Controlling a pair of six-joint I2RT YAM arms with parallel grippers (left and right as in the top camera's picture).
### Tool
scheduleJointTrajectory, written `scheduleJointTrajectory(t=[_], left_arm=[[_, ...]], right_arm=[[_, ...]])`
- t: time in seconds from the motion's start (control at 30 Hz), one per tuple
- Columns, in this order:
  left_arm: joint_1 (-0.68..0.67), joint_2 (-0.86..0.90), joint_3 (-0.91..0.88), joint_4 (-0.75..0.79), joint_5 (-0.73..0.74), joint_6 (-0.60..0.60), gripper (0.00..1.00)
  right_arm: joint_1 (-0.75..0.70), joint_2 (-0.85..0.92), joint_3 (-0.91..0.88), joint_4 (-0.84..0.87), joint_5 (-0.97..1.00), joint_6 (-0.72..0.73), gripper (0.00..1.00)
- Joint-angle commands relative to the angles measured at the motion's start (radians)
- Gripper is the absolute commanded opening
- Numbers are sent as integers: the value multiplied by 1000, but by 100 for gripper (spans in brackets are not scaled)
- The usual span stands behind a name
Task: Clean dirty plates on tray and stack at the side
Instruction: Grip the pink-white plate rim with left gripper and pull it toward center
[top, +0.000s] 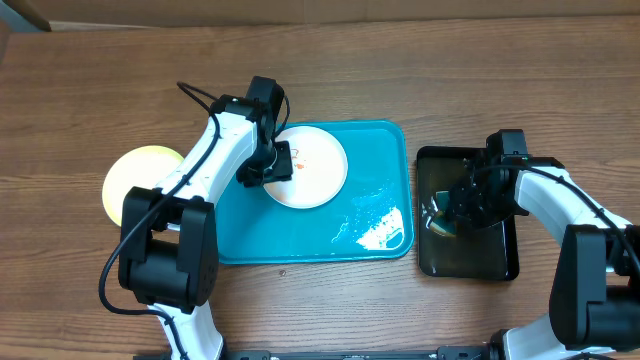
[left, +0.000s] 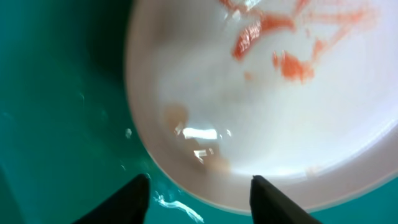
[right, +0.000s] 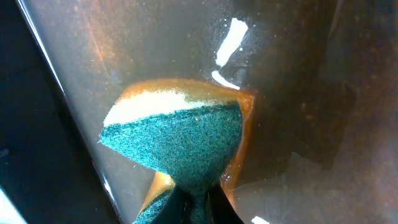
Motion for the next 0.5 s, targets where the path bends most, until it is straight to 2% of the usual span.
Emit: scheduleJointTrajectory(t=[0.0, 0.07, 0.17, 0.27, 0.47], left_arm=[[-9, 13, 21, -60, 243, -154, 70], [-19, 13, 13, -83, 326, -194, 73], [-48, 13, -5, -76, 342, -296, 73], [-93, 13, -30, -21, 294, -424, 70], [-167, 14, -45, 52, 149, -583, 65]], right_arm=[[6, 24, -44, -23, 41, 0, 4], [6, 24, -44, -23, 41, 0, 4], [6, 24, -44, -23, 41, 0, 4], [6, 24, -44, -24, 41, 0, 4], [6, 24, -44, -29, 41, 0, 4]])
